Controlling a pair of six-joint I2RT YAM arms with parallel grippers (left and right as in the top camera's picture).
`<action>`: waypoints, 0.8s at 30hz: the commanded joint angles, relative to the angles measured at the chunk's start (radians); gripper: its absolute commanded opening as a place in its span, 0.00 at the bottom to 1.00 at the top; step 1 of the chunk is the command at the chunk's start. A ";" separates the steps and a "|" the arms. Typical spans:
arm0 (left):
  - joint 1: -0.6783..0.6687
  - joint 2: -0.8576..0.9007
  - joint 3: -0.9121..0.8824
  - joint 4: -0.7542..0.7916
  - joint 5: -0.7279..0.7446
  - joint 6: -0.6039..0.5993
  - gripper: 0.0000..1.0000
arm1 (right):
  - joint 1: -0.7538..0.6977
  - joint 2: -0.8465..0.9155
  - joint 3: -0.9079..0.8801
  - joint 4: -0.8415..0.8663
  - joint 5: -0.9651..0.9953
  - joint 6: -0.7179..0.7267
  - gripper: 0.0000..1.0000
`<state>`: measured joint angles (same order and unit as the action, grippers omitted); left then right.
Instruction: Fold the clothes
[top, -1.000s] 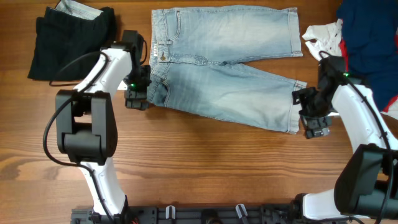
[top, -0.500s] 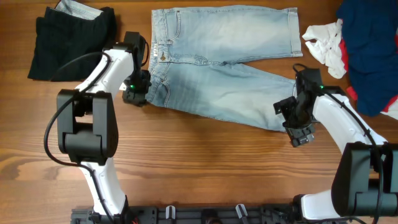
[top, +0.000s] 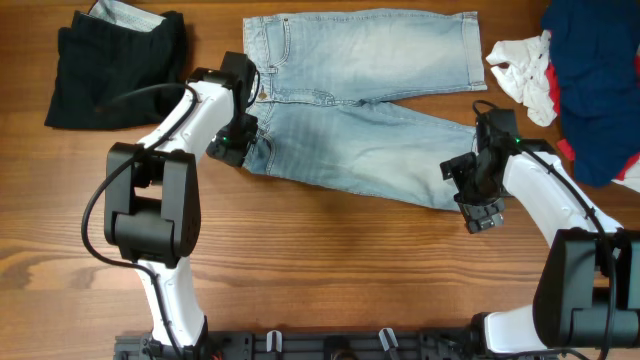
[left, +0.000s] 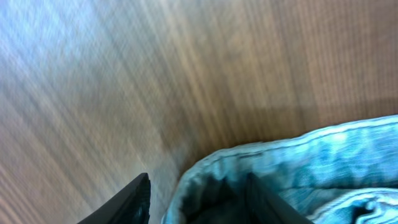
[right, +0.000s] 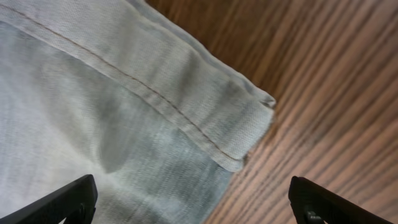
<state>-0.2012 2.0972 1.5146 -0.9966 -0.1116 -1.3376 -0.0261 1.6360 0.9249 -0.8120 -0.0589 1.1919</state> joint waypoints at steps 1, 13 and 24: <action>0.018 -0.027 -0.009 0.015 -0.082 0.151 0.45 | 0.003 0.010 -0.003 0.012 0.018 -0.034 1.00; 0.024 -0.105 -0.009 0.018 -0.111 0.314 0.62 | 0.003 0.010 -0.003 0.039 0.017 -0.099 1.00; 0.018 -0.122 -0.018 -0.046 0.041 0.283 0.74 | 0.003 0.010 -0.003 0.042 0.013 -0.110 1.00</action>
<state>-0.1768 1.9797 1.5120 -1.0363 -0.1371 -1.0260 -0.0261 1.6360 0.9249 -0.7719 -0.0586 1.0977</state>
